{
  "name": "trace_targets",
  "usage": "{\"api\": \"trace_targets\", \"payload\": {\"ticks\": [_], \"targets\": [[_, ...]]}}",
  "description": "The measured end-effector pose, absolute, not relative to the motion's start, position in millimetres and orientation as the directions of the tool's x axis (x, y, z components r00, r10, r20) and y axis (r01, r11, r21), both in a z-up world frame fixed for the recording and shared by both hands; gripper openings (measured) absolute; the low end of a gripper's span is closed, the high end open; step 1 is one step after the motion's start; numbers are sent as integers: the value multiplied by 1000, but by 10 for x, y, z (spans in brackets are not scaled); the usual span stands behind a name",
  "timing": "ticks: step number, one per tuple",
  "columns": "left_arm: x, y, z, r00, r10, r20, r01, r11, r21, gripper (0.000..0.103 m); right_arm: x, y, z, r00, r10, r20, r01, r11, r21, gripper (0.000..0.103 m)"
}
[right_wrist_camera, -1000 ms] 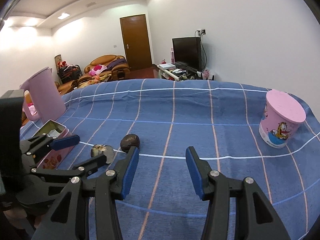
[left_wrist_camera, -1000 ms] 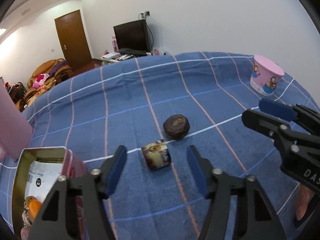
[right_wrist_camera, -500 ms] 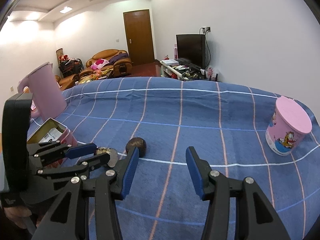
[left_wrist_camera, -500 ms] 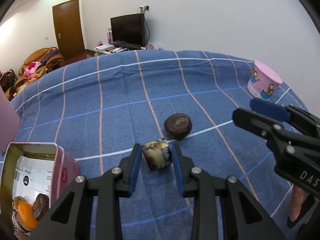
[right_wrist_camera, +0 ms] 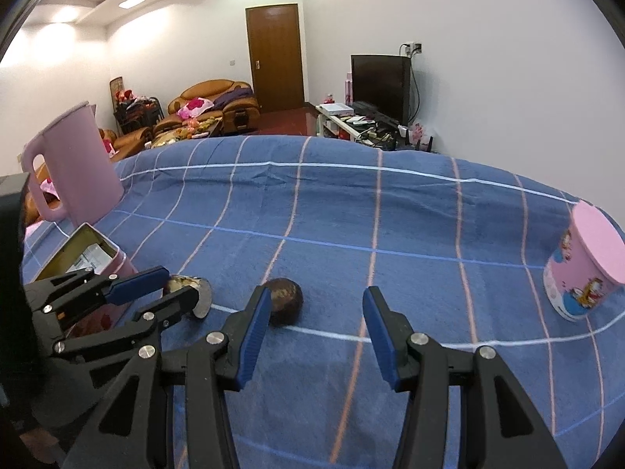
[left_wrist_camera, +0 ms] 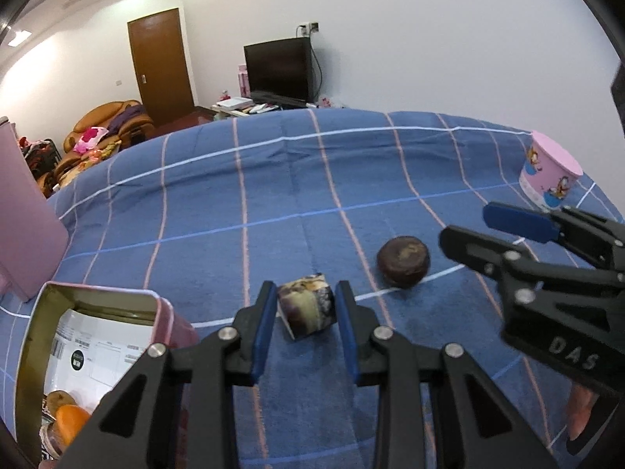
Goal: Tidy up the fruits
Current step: 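Move left gripper to the striped roll cake while right gripper approaches a dark brown round cake, then close left gripper on the roll cake while right gripper closes on the brown cake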
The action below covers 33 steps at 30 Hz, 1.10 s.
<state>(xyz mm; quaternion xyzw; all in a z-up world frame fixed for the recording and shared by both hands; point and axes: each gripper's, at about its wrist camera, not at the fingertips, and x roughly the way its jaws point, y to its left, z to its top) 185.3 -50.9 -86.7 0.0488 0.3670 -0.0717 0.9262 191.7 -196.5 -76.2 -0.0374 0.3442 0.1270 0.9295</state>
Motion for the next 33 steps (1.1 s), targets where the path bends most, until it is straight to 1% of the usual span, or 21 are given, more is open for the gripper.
{"api": "trace_targets", "payload": {"ticks": [5, 17, 18, 21, 23, 33], "targets": [[1896, -411, -882, 717, -105, -689, 154, 988, 10, 32, 2023, -1827, -834, 713, 217, -667, -280, 960, 12, 51], [1871, -365, -892, 721, -96, -686, 131, 991, -1, 32, 2185, -1672, -1025, 665, 221, -714, -297, 955, 19, 51], [1873, -363, -893, 721, -95, -687, 130, 992, -1, 32, 2197, -1671, -1031, 659, 226, -717, -300, 954, 25, 51], [1876, -352, -896, 721, -97, -686, 129, 992, -5, 32, 2245, -1674, -1073, 626, 256, -737, -317, 946, 60, 45], [1874, -351, -896, 722, -98, -685, 129, 992, -7, 32, 2249, -1686, -1072, 621, 274, -735, -324, 943, 78, 39], [1836, -340, -879, 730, -115, -674, 134, 991, -24, 32, 2046, -1706, -1078, 611, 315, -727, -343, 932, 116, 39]]}}
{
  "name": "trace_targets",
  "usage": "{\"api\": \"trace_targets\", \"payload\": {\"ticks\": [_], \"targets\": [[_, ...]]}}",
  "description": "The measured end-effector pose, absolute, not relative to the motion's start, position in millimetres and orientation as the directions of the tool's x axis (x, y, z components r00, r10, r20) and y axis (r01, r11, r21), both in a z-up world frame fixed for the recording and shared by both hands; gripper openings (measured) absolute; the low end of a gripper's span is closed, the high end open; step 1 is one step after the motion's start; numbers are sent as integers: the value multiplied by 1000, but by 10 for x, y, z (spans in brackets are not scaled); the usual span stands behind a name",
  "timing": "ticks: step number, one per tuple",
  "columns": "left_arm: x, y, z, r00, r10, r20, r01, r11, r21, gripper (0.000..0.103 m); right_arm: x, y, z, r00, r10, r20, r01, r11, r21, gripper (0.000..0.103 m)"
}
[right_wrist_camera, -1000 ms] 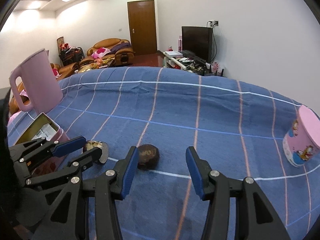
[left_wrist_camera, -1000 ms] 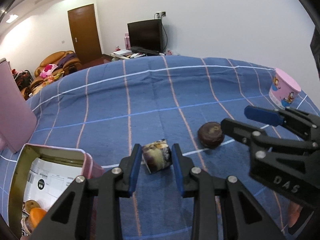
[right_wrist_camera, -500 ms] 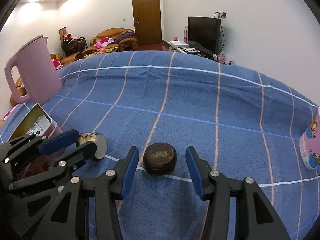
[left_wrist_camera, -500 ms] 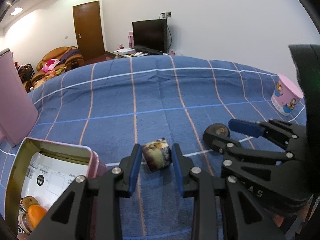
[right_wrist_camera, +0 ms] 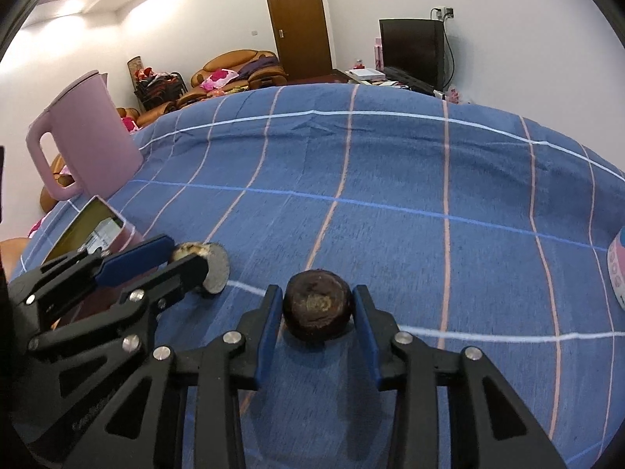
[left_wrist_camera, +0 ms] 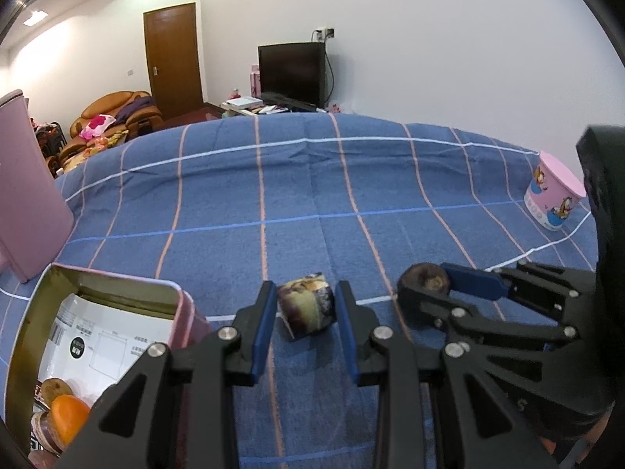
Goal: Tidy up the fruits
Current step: 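Close left gripper on the roll cake while right gripper closes on the brown cake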
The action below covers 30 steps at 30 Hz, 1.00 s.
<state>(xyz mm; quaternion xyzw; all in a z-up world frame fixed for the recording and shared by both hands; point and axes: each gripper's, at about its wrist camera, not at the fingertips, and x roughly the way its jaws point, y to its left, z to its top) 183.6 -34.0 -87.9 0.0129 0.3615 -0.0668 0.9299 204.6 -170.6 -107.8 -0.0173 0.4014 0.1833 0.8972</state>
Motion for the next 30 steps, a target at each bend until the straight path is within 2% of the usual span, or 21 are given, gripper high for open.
{"api": "trace_targets", "payload": {"ticks": [15, 30], "targets": [[1754, -316, -846, 754, -119, -646, 127, 991, -34, 32, 1807, -1744, -940, 687, 312, -656, -340, 936, 89, 39], [1608, -352, -752, 804, -94, -587, 123, 992, 10, 32, 1656, -1800, -823, 745, 330, -580, -340, 936, 95, 39]]}}
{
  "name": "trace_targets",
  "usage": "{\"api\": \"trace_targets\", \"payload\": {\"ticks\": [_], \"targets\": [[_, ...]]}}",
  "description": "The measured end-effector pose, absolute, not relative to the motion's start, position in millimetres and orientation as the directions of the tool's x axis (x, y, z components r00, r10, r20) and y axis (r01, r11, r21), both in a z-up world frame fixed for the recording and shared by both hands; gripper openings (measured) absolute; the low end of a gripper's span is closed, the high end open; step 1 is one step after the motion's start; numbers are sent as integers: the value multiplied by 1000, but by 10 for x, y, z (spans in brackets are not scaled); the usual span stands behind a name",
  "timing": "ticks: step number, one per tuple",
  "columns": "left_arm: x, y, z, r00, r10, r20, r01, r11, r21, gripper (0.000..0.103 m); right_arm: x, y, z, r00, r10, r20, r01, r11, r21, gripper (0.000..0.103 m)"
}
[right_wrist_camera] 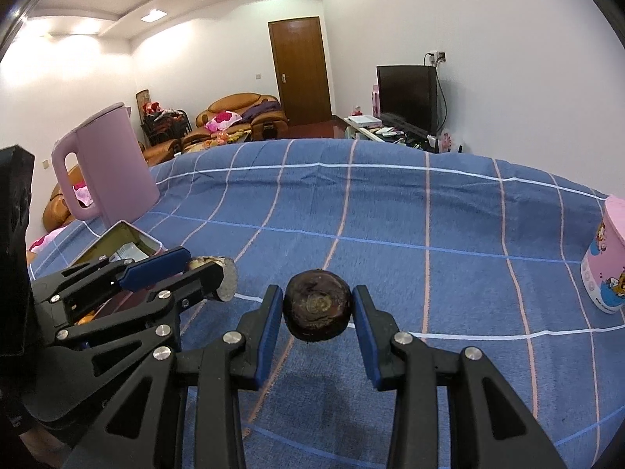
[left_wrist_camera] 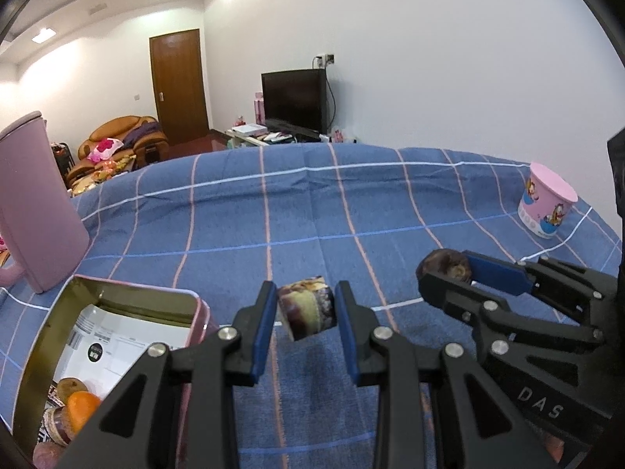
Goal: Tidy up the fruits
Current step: 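Close left gripper on the roll cake while right gripper closes on the brown cake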
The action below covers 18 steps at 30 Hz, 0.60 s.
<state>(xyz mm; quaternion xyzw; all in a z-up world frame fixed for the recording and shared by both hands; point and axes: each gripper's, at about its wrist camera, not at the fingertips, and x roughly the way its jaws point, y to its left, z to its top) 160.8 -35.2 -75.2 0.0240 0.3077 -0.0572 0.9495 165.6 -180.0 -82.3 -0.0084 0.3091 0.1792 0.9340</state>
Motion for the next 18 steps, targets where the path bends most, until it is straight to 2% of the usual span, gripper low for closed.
{"api": "trace_targets", "payload": {"ticks": [7, 18], "targets": [[1537, -386, -711, 828, -83, -554, 124, 992, 38, 31, 1589, -1812, -780, 771, 326, -548, -339, 937, 81, 39], [1543, -336, -726, 811, -113, -574, 140, 990, 3, 31, 1547, -1826, -754, 788, 324, -523, -332, 940, 82, 39]]}}
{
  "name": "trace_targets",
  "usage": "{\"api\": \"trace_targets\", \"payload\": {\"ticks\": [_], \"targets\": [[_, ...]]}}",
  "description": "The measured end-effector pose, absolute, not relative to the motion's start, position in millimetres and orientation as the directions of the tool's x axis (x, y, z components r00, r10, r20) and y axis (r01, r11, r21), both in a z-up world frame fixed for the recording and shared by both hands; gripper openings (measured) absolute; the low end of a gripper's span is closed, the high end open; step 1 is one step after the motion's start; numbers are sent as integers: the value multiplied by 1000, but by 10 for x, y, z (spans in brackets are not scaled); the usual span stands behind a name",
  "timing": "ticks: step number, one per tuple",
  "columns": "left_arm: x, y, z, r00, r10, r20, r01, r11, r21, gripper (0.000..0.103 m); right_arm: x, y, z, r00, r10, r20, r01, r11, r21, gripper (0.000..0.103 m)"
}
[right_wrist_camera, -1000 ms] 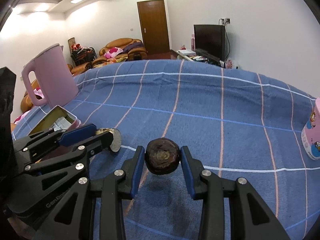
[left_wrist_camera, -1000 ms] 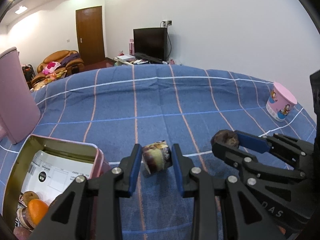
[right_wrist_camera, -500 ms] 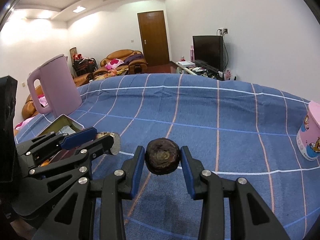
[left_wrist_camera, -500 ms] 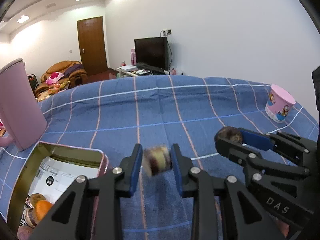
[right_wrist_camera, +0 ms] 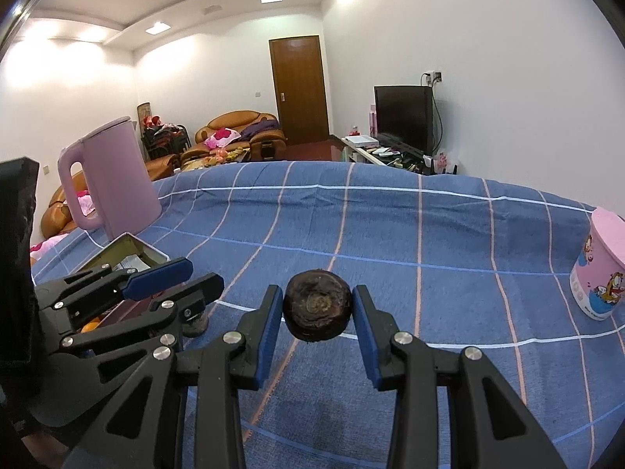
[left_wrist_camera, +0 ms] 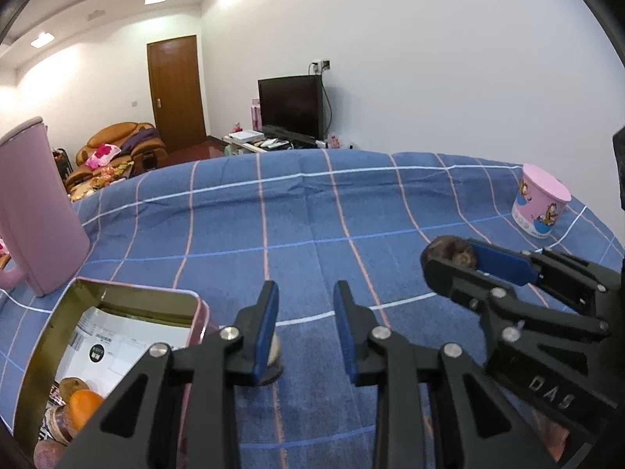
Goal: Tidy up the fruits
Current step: 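Close left gripper on the roll cake while right gripper closes on the brown cake, then lift the roll cake with left gripper while right gripper lifts the brown cake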
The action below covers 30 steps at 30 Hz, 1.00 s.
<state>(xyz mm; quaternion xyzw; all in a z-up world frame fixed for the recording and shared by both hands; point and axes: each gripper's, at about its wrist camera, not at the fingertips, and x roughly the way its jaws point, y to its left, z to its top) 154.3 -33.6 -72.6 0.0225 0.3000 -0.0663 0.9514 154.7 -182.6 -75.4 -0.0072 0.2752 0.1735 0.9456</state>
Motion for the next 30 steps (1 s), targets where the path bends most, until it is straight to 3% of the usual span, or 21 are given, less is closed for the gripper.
{"api": "trace_targets", "payload": {"ticks": [1, 3, 7, 9, 10, 11, 13, 18, 26, 30], "targets": [[1539, -318, -726, 810, -122, -574, 145, 989, -7, 30, 1541, -1838, -752, 790, 325, -520, -330, 940, 85, 39], [1520, -280, -732, 803, -144, -578, 161, 987, -22, 20, 1525, -1868, -751, 791, 325, -518, -328, 941, 88, 39], [1453, -208, -726, 805, -168, -569, 185, 982, -28, 17, 1482, -1964, -748, 793, 327, -514, -323, 941, 101, 39], [1433, -143, -719, 816, -134, -562, 160, 987, -2, 21, 1472, -2026, -747, 792, 331, -513, -322, 940, 111, 39], [1440, -95, -717, 818, -124, -562, 148, 989, -3, 30, 1469, -2039, -746, 792, 331, -513, -320, 941, 113, 39], [1461, -24, -721, 818, -112, -565, 128, 992, -10, 45, 1467, -2064, -750, 791, 332, -514, -318, 941, 118, 39], [1473, 71, -720, 821, -105, -561, 107, 994, -29, 54, 1466, -2101, -752, 787, 336, -518, -315, 940, 130, 39], [1452, 9, -734, 818, -115, -563, 142, 990, 4, 55, 1466, -2088, -753, 778, 347, -524, -325, 936, 137, 39], [1554, -168, -858, 740, -137, -659, 218, 975, 41, 54, 1437, -2054, -754, 773, 358, -524, -335, 931, 143, 39], [1585, -261, -904, 727, -90, -680, 211, 973, 97, 52, 1438, -2035, -758, 770, 363, -525, -341, 929, 141, 39]]}}
